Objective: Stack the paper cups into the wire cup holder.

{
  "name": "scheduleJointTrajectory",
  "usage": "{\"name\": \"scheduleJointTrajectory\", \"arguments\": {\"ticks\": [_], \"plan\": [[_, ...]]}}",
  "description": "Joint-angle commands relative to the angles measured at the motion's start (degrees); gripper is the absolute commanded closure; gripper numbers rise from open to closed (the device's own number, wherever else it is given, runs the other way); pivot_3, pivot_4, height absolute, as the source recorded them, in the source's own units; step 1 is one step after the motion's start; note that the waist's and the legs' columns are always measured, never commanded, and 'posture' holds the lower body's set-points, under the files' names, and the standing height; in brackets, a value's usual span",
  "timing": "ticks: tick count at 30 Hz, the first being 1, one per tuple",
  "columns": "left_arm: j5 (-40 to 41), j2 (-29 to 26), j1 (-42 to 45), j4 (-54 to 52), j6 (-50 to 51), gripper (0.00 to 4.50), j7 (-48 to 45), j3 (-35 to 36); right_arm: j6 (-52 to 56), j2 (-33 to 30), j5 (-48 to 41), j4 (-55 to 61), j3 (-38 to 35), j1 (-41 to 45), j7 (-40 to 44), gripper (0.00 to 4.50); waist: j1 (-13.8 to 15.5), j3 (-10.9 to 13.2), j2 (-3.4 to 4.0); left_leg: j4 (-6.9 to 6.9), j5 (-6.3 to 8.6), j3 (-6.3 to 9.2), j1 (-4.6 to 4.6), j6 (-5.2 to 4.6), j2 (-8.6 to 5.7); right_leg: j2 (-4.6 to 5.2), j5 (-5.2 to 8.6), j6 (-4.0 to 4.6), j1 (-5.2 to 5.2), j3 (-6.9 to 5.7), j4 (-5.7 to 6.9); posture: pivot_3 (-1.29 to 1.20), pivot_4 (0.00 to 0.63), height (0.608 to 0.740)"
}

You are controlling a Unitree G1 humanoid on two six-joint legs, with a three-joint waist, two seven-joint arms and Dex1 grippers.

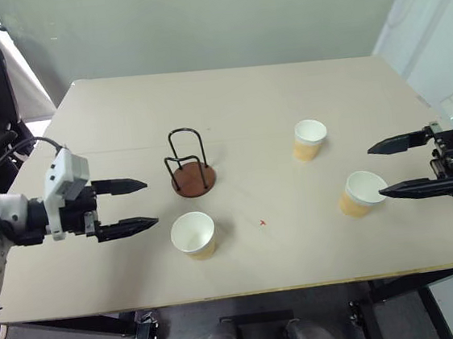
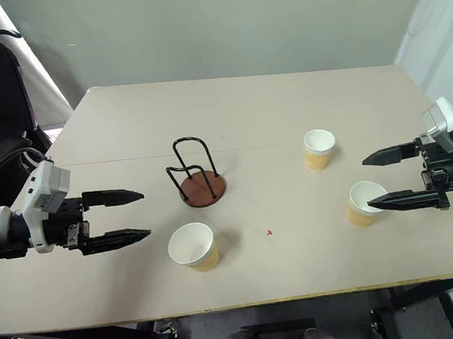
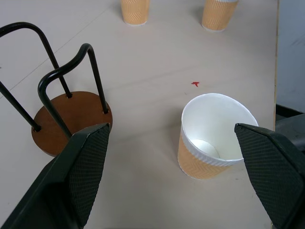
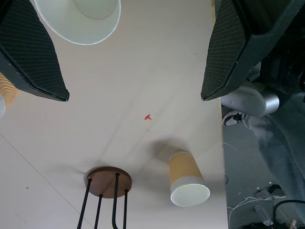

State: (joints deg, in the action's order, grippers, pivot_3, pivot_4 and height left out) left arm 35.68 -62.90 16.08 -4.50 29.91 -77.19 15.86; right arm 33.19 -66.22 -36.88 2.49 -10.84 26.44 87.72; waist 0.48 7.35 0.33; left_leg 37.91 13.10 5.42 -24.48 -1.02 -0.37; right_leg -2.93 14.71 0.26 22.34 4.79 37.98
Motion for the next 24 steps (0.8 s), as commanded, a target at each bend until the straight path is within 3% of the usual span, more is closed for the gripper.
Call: {"name": "scheduleJointTrajectory", "arguments": {"ticks": [1,7,11,17,20,24], "plan": [[-0.1,-0.6,1.2,-0.5,-0.7,0.03,-0.1,0.9,-0.5,-0.5,-0.5,0.4,-1.5,1.0,0.0,0.0,0.0,0.0,0.0,0.0,0.0,0.0,0.0,0.0,0.0,0.0,0.0,0.0,0.0,0.0,0.0,0.0,0.15,0.74],[-2.2,-0.6,3.1,1.7,-1.5,0.03,2.8,1.3,-0.3,-0.8,-0.6,0.7,-2.0,0.6,-0.2,0.0,0.0,0.0,0.0,0.0,0.0,0.0,0.0,0.0,0.0,0.0,0.0,0.0,0.0,0.0,0.0,0.0,0.15,0.74],[-9.3,0.8,12.8,11.1,-1.9,0.03,13.2,-1.4,-0.4,-0.9,-0.6,0.7,-2.3,0.2,-0.2,0.0,0.2,0.0,-0.01,0.01,-0.06,0.05,0.04,0.05,0.01,0.0,-0.02,0.04,-0.02,-0.03,0.05,0.0,0.15,0.74],[-17.5,9.4,22.0,16.9,-1.3,0.03,25.4,-7.9,-0.4,-0.8,-0.5,0.7,-2.0,0.5,-0.3,0.0,0.2,0.0,0.01,0.03,-0.08,0.03,0.06,0.05,-0.02,0.02,-0.07,-0.01,-0.1,-0.01,-0.01,0.0,0.15,0.74],[-17.7,13.0,22.1,14.7,2.3,0.03,26.9,-10.5,-0.3,-1.0,-0.5,0.7,-2.0,0.8,-0.2,0.0,0.2,0.1,-0.02,0.02,-0.1,0.03,0.01,0.07,-0.02,0.01,-0.1,-0.06,-0.09,-0.02,-0.05,0.0,0.15,0.74],[-16.3,12.4,20.6,12.1,5.7,0.03,25.3,-10.4,0.4,-2.0,-1.7,1.6,-3.5,0.7,0.5,0.0,0.1,0.1,-0.14,0.02,-0.23,0.03,-0.04,0.19,-0.01,-0.03,-0.09,-0.1,-0.05,-0.02,-0.12,0.0,0.15,0.74]]}}
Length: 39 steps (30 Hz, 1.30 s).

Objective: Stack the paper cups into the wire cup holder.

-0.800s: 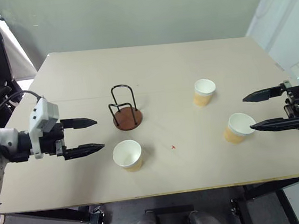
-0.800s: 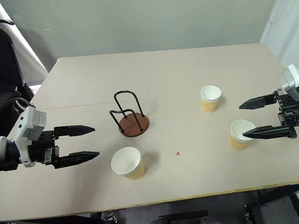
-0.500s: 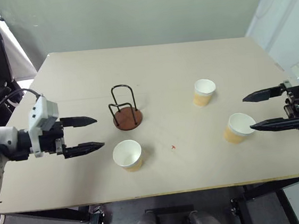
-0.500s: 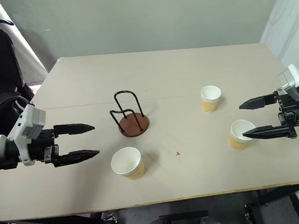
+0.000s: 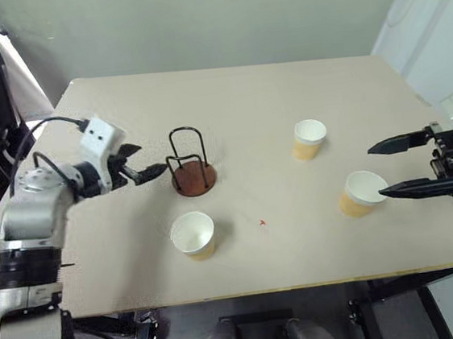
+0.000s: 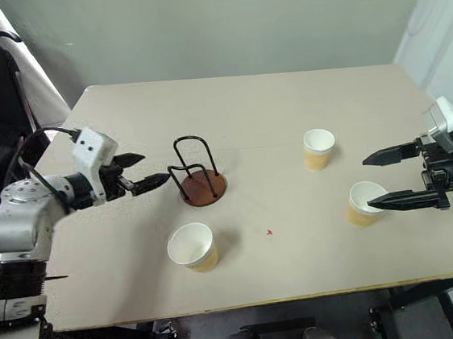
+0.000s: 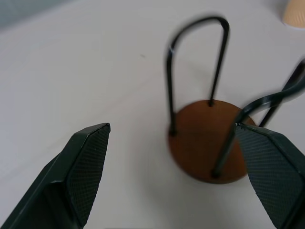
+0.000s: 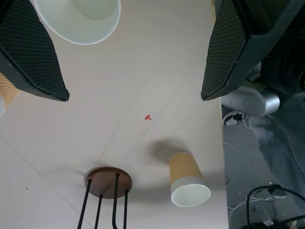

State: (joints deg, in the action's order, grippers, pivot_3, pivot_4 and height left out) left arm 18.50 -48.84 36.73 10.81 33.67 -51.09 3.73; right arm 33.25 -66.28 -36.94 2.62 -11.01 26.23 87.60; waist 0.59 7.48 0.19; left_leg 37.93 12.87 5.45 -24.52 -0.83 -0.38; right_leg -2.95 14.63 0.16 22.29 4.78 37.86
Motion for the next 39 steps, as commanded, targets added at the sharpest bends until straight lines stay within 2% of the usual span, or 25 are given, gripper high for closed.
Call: {"name": "scheduleJointTrajectory", "arguments": {"ticks": [1,10,15,22,24,26,31,36,39], "plan": [[1.0,-1.9,-0.2,-3.3,2.3,0.03,-0.9,2.0,0.5,-2.0,-1.9,1.7,-3.6,0.8,0.7,0.0,-0.1,0.0,0.0,0.0,-0.05,0.0,0.01,0.05,0.0,-0.01,0.01,-0.02,-0.01,0.02,-0.02,0.0,0.15,0.74],[0.9,-3.8,-0.2,-3.5,3.9,0.03,-2.3,2.3,1.0,-1.6,-2.1,2.9,-4.0,0.0,-0.1,0.0,0.0,0.0,0.0,0.03,-0.08,0.0,0.07,-0.02,0.0,-0.03,0.08,-0.13,-0.1,0.04,-0.01,0.0,0.15,0.74],[0.4,0.3,-0.5,-5.4,3.9,0.03,-1.8,-1.1,1.0,-1.2,-2.0,3.2,-3.8,-0.2,-0.7,0.0,0.3,0.0,0.0,0.03,-0.06,0.0,0.25,-0.12,-0.01,-0.02,0.08,-0.14,-0.33,0.03,-0.01,0.0,0.15,0.74],[-5.5,6.8,5.4,1.8,0.1,0.03,3.5,-5.4,1.4,-1.2,-2.4,4.2,-4.7,-1.6,-1.3,0.0,0.3,0.0,-0.02,0.08,-0.07,0.0,0.31,-0.14,-0.01,-0.02,0.02,-0.19,-0.39,0.03,0.03,0.0,0.15,0.74],[-7.5,8.3,7.1,4.1,-2.1,0.41,4.8,-6.6,1.5,-1.3,-2.6,4.4,-5.1,-1.9,-1.6,0.0,0.3,0.0,-0.02,0.08,-0.07,0.0,0.32,-0.13,-0.01,-0.02,0.02,-0.21,-0.4,0.03,0.03,0.0,0.15,0.74],[-8.7,9.9,8.6,6.5,-4.3,0.98,5.9,-7.0,1.7,-1.4,-2.7,4.7,-5.4,-2.2,-1.9,0.0,0.3,0.0,-0.02,0.08,-0.08,0.0,0.33,-0.13,-0.02,-0.02,0.01,-0.23,-0.43,0.04,0.02,0.0,0.15,0.74],[-7.7,11.5,8.8,6.4,-4.7,2.69,3.0,-6.7,2.4,-1.7,-3.0,5.8,-7.0,-3.9,-2.4,0.0,0.3,0.0,-0.03,0.08,-0.09,-0.01,0.33,-0.11,-0.03,-0.02,0.04,-0.3,-0.45,0.05,-0.02,0.0,0.15,0.74],[-5.5,10.6,8.0,4.3,-3.7,4.49,-1.9,-5.9,2.6,-1.6,-3.0,6.2,-7.8,-4.7,-2.9,0.0,0.3,0.0,-0.04,0.08,-0.12,-0.02,0.32,-0.06,-0.05,-0.03,0.09,-0.37,-0.46,0.06,-0.05,0.0,0.15,0.74],[-2.2,10.5,8.9,2.6,-3.8,4.49,-6.3,-4.7,2.5,-1.5,-2.9,6.2,-7.7,-4.7,-3.1,0.0,0.3,0.0,-0.04,0.08,-0.11,-0.02,0.32,-0.08,-0.05,-0.02,0.09,-0.38,-0.46,0.07,-0.06,0.0,0.15,0.74]]}}
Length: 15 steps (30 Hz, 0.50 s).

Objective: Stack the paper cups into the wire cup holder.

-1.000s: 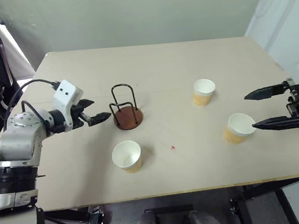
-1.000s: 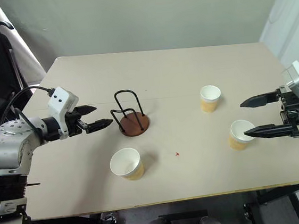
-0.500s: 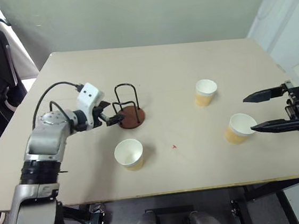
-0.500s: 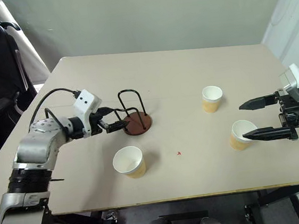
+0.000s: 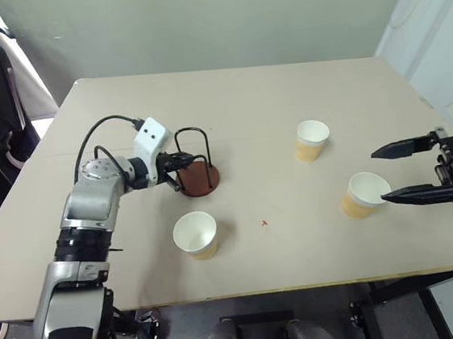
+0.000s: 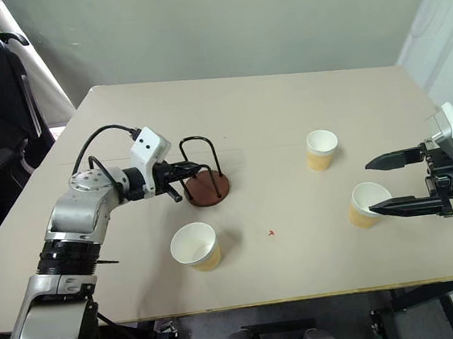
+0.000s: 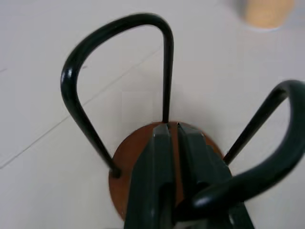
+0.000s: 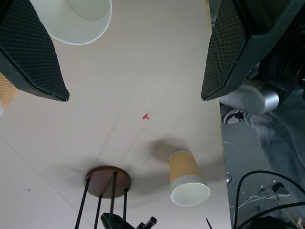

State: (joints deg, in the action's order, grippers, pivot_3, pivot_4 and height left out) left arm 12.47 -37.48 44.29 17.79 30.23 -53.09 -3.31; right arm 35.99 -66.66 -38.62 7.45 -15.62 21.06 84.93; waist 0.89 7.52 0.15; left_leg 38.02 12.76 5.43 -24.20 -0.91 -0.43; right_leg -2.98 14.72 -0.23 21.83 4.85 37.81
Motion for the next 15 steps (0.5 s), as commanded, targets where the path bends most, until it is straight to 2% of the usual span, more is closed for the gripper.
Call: {"name": "scheduleJointTrajectory", "arguments": {"ticks": [1,6,10,15], "plan": [[5.2,-0.8,1.5,-5.4,-0.6,4.49,-6.1,2.6,-0.3,-1.1,-1.2,1.3,-3.0,0.5,-0.5,0.0,0.0,0.0,-0.01,0.0,0.01,0.0,0.0,-0.01,0.0,0.0,0.0,0.0,0.01,0.0,0.0,0.0,0.15,0.74],[12.5,-0.4,3.0,-11.4,1.4,4.49,-13.2,3.5,-0.3,-1.1,-1.3,1.8,-3.7,-0.1,-0.8,0.0,0.2,0.0,-0.02,0.06,0.01,0.0,-0.06,-0.03,-0.01,0.0,0.0,-0.01,0.0,0.0,-0.01,0.0,0.15,0.74],[16.2,-1.0,3.9,-14.9,3.8,4.49,-19.3,1.1,-0.2,-1.0,-1.5,2.4,-4.7,-0.9,-1.1,0.0,0.2,0.0,-0.02,0.05,0.04,0.0,-0.03,-0.08,0.0,0.0,0.0,-0.01,-0.01,0.0,0.0,0.0,0.15,0.74],[15.0,-0.9,4.4,-17.4,-0.8,4.49,-29.1,-5.2,0.2,-1.1,-2.1,3.8,-6.8,-2.9,-1.7,0.0,0.3,0.0,-0.02,0.06,0.05,0.0,-0.03,-0.1,0.0,0.0,0.0,-0.01,-0.01,0.0,0.01,0.0,0.15,0.74]]}}
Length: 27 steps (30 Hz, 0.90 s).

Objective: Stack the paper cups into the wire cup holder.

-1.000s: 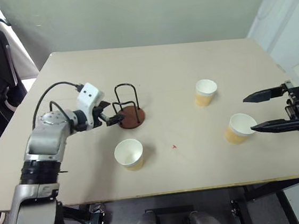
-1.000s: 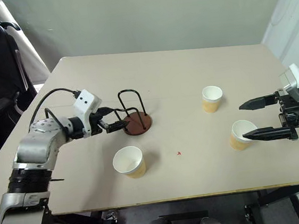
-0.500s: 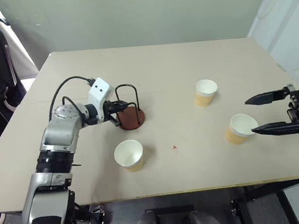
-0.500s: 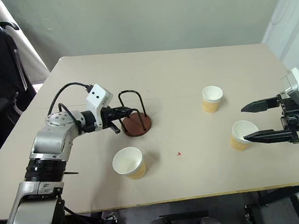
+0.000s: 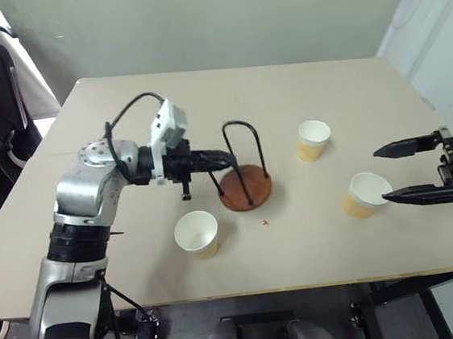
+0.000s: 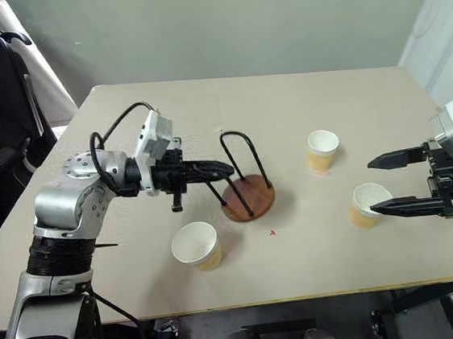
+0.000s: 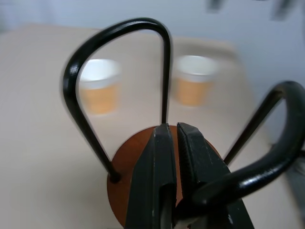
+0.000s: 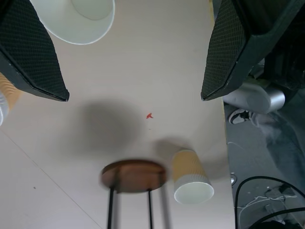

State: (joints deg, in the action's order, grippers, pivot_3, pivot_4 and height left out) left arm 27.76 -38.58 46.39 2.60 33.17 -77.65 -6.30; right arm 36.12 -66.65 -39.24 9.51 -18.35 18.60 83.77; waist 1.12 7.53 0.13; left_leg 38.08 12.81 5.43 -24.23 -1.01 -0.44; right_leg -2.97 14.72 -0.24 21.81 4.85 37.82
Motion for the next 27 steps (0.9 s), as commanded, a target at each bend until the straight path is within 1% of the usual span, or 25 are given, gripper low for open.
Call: {"name": "scheduleJointTrajectory", "arguments": {"ticks": [1,6,8,15,21,27], "plan": [[-0.8,0.8,3.0,-1.7,-4.9,4.49,-5.6,-3.2,0.2,-1.1,-1.6,2.1,-4.6,-1.0,-0.7,0.0,0.1,0.0,0.0,0.03,0.01,0.0,-0.01,-0.01,0.0,0.0,0.0,0.0,0.0,0.0,0.0,0.0,0.15,0.74],[-4.4,4.0,6.7,3.4,-14.3,4.49,-13.2,-8.3,1.2,-0.9,-2.2,4.2,-6.9,-3.5,-1.7,0.0,0.3,0.0,0.0,0.1,0.06,0.01,-0.01,-0.11,0.01,0.02,-0.03,-0.04,-0.02,0.0,0.01,0.0,0.15,0.74],[-4.3,4.2,7.8,5.0,-16.5,4.49,-14.6,-10.1,1.5,-0.9,-2.6,4.8,-7.5,-4.2,-2.2,0.0,0.2,0.0,0.0,0.09,0.08,0.01,-0.01,-0.13,0.01,0.02,-0.03,-0.04,-0.04,0.0,0.01,0.0,0.15,0.74],[-0.9,2.0,10.6,10.6,-27.2,4.49,-14.8,-20.7,3.4,-0.4,-3.5,8.1,-12.0,-8.8,-4.0,0.0,0.2,0.0,0.01,0.06,0.1,0.01,-0.1,-0.15,0.01,0.02,-0.03,-0.05,0.03,0.0,0.0,0.0,0.15,0.74],[3.7,2.0,10.6,14.4,-32.6,4.49,-14.8,-25.2,5.0,0.1,-4.9,11.1,-15.6,-12.3,-5.4,0.0,0.4,0.0,0.03,0.08,0.16,0.0,-0.21,-0.2,0.0,0.03,-0.01,-0.09,0.09,0.0,-0.04,0.0,0.15,0.74],[1.3,3.6,12.7,21.1,-38.9,4.49,-14.8,-28.8,5.6,0.2,-5.8,12.3,-16.5,-13.5,-6.8,0.0,0.5,0.0,0.04,0.08,0.16,0.01,-0.19,-0.2,0.0,0.03,0.0,-0.09,0.08,-0.01,-0.02,0.0,0.15,0.74]]}}
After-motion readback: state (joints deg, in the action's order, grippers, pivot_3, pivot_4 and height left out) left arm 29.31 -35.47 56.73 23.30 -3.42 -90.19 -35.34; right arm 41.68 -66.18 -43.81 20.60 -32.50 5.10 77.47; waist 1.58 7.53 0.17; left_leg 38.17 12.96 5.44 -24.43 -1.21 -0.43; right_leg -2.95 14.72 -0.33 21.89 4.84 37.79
